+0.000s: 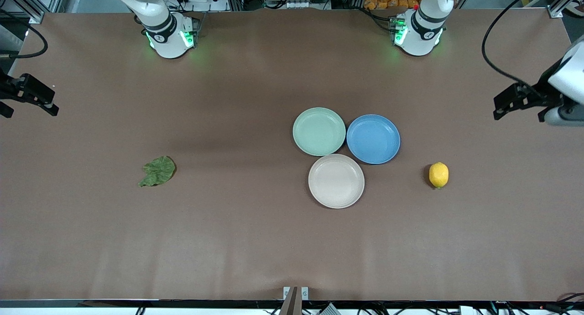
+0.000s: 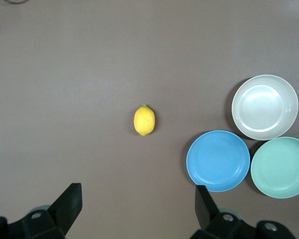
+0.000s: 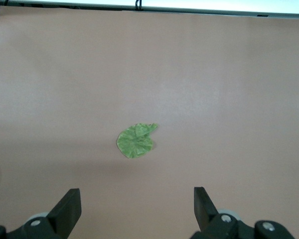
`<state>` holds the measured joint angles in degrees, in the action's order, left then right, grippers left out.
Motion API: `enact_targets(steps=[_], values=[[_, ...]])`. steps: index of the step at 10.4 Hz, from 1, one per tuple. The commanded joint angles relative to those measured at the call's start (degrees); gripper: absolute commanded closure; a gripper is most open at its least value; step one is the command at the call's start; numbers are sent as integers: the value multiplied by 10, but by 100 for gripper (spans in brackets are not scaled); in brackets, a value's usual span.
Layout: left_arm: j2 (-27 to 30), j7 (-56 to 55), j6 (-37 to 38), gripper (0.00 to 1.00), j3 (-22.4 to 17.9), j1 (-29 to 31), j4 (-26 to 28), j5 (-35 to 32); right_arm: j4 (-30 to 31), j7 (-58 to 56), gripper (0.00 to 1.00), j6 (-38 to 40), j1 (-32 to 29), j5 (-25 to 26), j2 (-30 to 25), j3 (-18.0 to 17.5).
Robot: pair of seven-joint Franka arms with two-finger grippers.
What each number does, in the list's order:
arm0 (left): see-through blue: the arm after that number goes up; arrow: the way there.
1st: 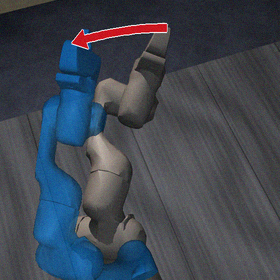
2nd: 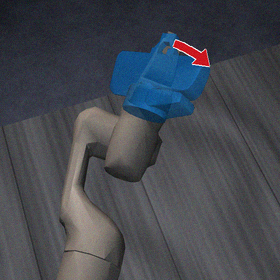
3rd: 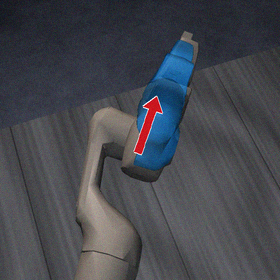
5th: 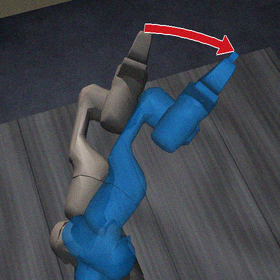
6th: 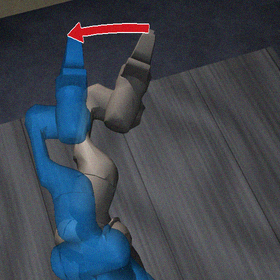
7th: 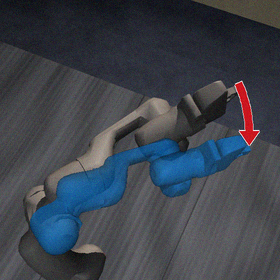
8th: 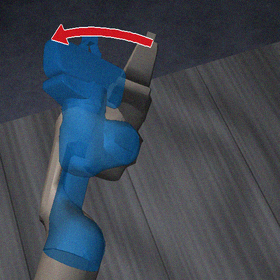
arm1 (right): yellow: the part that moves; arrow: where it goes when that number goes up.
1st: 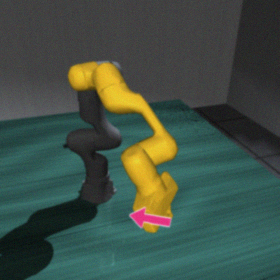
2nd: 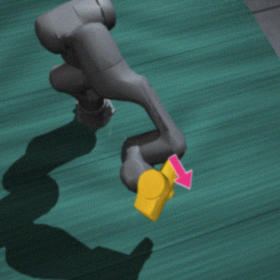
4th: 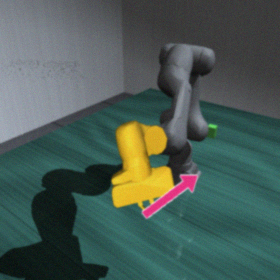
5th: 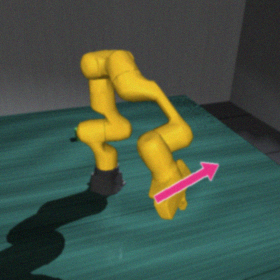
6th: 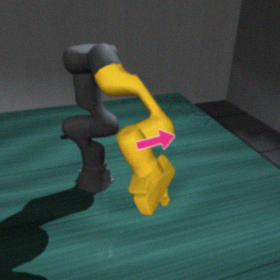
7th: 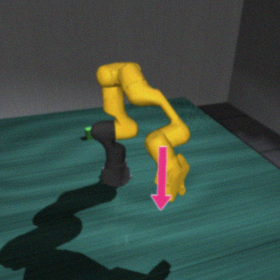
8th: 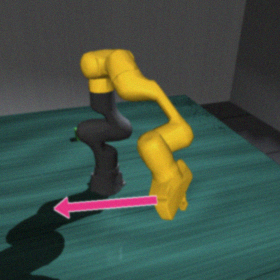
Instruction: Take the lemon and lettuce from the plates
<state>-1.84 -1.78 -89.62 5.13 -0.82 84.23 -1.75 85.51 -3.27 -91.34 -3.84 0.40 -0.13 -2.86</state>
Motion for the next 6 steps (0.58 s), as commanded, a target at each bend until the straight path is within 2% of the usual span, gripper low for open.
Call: enact_targets(steps=[1,3,4,6], values=[[23,-8,7,0,-6,-8,9,1,-9,-10,0,34,-3,-17,7,7],[31,1,7,0,-5,-7,7,3,-8,-21,0,40,46,-19,9,63],[32,4,7,0,-6,-8,7,2,-8,-41,0,41,52,-20,9,73],[33,35,9,0,-7,-7,7,1,-8,-44,0,42,53,-23,8,73]])
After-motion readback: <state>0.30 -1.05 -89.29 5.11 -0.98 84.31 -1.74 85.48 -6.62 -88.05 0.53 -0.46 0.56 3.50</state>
